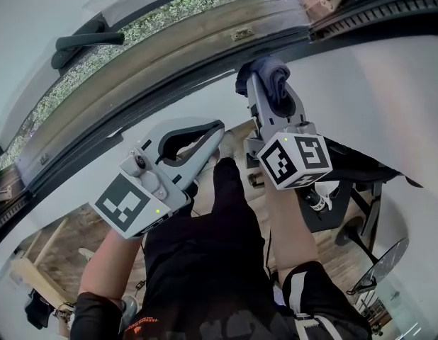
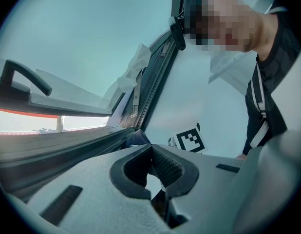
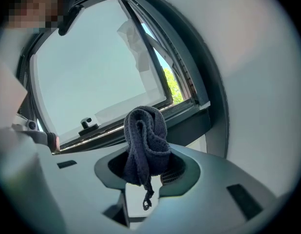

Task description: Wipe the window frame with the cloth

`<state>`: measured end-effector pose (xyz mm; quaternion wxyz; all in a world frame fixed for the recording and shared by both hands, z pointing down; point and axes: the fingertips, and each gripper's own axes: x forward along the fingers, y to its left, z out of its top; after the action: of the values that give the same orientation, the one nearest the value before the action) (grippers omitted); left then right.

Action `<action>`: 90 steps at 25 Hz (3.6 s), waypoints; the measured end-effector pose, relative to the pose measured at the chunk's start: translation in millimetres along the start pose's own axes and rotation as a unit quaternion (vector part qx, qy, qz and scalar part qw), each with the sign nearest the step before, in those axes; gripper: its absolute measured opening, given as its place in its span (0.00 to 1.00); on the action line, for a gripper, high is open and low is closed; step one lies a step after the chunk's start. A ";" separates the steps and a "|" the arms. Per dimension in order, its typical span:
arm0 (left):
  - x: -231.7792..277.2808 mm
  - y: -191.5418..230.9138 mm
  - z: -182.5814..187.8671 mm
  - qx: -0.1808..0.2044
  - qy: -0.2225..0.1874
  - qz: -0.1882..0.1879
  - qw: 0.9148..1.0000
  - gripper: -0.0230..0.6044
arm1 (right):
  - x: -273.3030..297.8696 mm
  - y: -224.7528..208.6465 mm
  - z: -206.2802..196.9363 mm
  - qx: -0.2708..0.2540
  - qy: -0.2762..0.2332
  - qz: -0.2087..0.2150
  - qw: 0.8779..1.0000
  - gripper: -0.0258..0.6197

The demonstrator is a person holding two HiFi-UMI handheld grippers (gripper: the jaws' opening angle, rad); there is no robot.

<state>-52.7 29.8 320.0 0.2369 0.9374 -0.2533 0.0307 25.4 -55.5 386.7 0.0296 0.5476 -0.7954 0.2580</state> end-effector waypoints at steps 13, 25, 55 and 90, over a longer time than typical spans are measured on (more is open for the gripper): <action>-11.1 -2.3 1.0 0.004 -0.005 0.005 1.000 0.07 | -0.3 26.2 -11.5 -0.003 0.011 0.022 1.000 0.22; -0.6 -12.9 8.4 0.023 -0.017 -0.001 1.000 0.07 | -11.1 29.4 -3.3 -0.013 0.011 0.038 0.999 0.22; 89.2 -57.9 85.4 0.078 -0.027 -0.038 0.996 0.07 | -68.0 -44.1 165.7 -0.053 -0.123 0.001 0.991 0.22; 117.2 -31.8 59.3 0.040 0.000 -0.042 0.998 0.07 | -41.0 -83.5 137.5 -0.031 -0.097 -0.020 0.995 0.22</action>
<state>61.1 -27.2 274.7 0.2004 0.9559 -0.2123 0.0314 148.1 -103.7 285.7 -0.0253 0.5847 -0.7909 0.1786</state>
